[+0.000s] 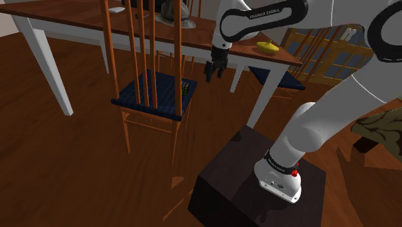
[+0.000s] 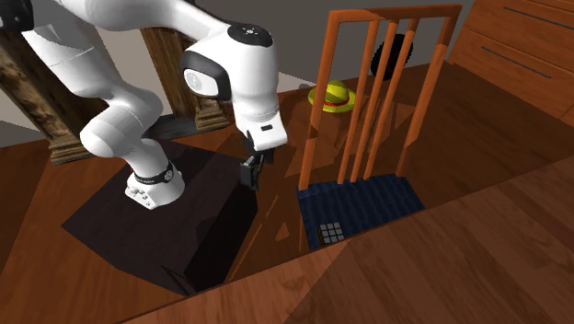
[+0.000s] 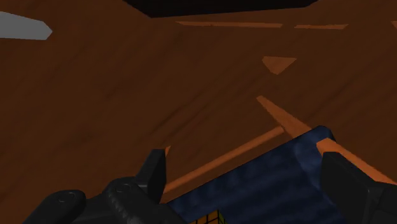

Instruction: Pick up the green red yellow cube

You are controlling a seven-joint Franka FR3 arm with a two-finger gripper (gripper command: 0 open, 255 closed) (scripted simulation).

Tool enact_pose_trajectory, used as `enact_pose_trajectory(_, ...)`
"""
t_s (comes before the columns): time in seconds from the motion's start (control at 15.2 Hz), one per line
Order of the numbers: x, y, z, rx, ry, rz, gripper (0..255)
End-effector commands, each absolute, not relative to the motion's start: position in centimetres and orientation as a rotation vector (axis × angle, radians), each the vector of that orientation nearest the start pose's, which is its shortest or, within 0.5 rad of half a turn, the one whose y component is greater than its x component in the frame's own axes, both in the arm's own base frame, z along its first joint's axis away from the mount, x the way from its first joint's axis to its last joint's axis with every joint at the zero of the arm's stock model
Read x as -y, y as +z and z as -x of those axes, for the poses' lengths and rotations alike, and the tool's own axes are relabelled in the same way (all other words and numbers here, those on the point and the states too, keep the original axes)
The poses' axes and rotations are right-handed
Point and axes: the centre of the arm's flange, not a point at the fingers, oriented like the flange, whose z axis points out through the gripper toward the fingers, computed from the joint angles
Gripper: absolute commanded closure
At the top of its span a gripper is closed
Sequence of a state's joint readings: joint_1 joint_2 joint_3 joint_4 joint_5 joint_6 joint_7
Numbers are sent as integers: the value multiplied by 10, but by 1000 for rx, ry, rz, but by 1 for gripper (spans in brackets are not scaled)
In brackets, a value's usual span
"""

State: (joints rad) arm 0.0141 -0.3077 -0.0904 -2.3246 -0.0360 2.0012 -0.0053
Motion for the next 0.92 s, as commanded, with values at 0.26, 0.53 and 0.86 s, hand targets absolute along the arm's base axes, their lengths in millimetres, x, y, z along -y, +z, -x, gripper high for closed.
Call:
enact_pose_trajectory(0.26, 49, 419, -516, -38, 3, 3147, 0)
enact_pose_trajectory(0.53, 53, 394, -561, -9, -11, 3147, 0)
enact_pose_trajectory(0.86, 57, 362, -617, 26, -29, 3146, 0)
